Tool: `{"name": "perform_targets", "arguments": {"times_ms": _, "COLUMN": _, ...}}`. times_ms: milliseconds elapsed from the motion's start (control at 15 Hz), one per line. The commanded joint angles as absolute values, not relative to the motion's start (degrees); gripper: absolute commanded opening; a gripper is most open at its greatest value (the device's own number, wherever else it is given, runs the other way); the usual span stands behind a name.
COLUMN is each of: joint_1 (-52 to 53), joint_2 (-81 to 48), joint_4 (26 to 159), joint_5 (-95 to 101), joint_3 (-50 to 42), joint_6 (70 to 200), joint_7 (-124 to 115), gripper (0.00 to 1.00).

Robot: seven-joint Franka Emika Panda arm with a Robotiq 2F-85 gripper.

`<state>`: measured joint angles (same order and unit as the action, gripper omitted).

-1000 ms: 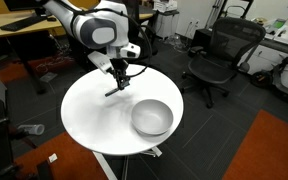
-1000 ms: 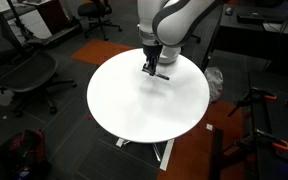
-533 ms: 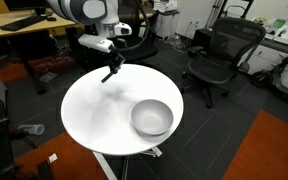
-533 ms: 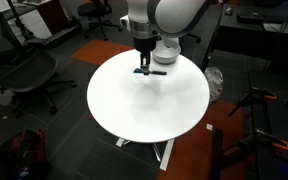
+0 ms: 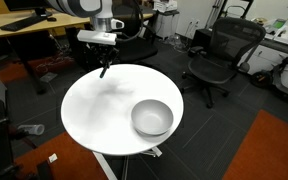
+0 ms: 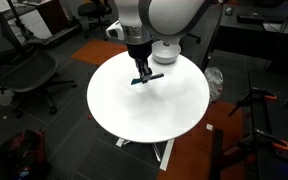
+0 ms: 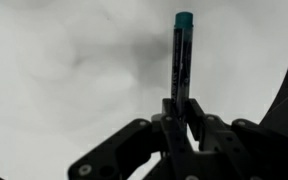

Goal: Move the marker to the left

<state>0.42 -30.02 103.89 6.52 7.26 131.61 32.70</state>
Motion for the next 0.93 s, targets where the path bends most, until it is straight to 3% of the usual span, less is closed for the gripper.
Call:
{"name": "perform_targets", "arguments": {"times_ms": 0, "joint_1": 0.4, "joint_2": -33.7, "joint_4": 99.8, "joint_5": 7.7, "joint_3": 8.2, "joint_6": 128.6, "joint_7": 37.5, "gripper": 0.05}}
{"name": "perform_targets", "arguments": {"times_ms": 600, "joint_1": 2.5, "joint_2": -42.5, "joint_4": 93.4, "joint_5": 10.9, "joint_3": 6.7, "joint_6": 130.3, "joint_7": 36.8, "gripper": 0.05}}
{"name": "perform_targets", "arguments": {"times_ms": 667, "joint_1": 2.7, "joint_2": -43.2, "joint_4": 92.7, "joint_5": 11.3, "joint_3": 6.5, "joint_6": 129.8, "joint_7": 36.2, "gripper": 0.35}}
{"name": "perform_targets", "arguments": {"times_ms": 867, "joint_1": 2.7, "joint_2": -43.3, "joint_4": 91.8, "joint_5": 11.8, "joint_3": 6.0, "joint_6": 129.3, "joint_7": 35.2, "gripper": 0.58}}
